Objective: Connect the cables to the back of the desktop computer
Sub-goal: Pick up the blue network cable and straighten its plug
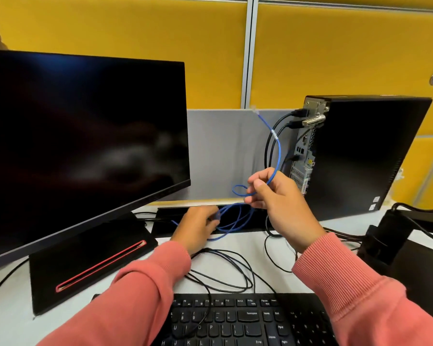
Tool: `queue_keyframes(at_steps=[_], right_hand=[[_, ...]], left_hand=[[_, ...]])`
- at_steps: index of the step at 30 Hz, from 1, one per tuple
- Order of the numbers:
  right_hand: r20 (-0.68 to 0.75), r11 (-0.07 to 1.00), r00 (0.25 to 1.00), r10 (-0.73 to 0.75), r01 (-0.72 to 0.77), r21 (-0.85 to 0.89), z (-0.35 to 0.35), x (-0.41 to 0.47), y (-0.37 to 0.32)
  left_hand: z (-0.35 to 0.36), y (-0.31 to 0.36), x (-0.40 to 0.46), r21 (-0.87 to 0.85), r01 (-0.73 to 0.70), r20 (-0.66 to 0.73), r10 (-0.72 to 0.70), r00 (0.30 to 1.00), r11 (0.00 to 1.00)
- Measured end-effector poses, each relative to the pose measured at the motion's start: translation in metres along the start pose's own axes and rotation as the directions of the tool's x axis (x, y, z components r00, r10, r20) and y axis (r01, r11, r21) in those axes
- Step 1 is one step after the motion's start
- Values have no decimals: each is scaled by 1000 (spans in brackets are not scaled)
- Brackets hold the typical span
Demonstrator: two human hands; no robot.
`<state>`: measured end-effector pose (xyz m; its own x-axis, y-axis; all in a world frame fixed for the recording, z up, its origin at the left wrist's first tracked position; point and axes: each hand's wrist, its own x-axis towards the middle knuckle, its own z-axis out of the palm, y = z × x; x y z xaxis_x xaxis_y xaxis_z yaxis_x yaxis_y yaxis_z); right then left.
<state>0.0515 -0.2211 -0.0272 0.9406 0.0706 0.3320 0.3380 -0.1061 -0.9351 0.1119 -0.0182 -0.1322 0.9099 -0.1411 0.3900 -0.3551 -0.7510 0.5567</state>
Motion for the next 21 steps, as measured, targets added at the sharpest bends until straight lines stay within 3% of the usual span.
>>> queue_keyframes(at_steps=[2, 5, 10, 17, 21], right_hand=[[25, 998, 1000, 15, -14, -54, 0, 0, 8], [49, 995, 999, 5, 0, -101, 1, -4, 11], [65, 991, 997, -42, 50, -128, 4, -3, 14], [65, 993, 998, -27, 34, -111, 0, -2, 26], [65, 996, 998, 6, 0, -93, -2, -1, 31]], left_hand=[[6, -8, -4, 128, 31, 23, -34, 999, 991], [4, -4, -2, 246, 132, -55, -122, 991, 960], [5, 0, 10, 269, 131, -165, -88, 982, 954], [11, -7, 18, 286, 193, 47, -215, 976, 939], [-12, 7, 20, 342, 176, -3, -186, 983, 923]])
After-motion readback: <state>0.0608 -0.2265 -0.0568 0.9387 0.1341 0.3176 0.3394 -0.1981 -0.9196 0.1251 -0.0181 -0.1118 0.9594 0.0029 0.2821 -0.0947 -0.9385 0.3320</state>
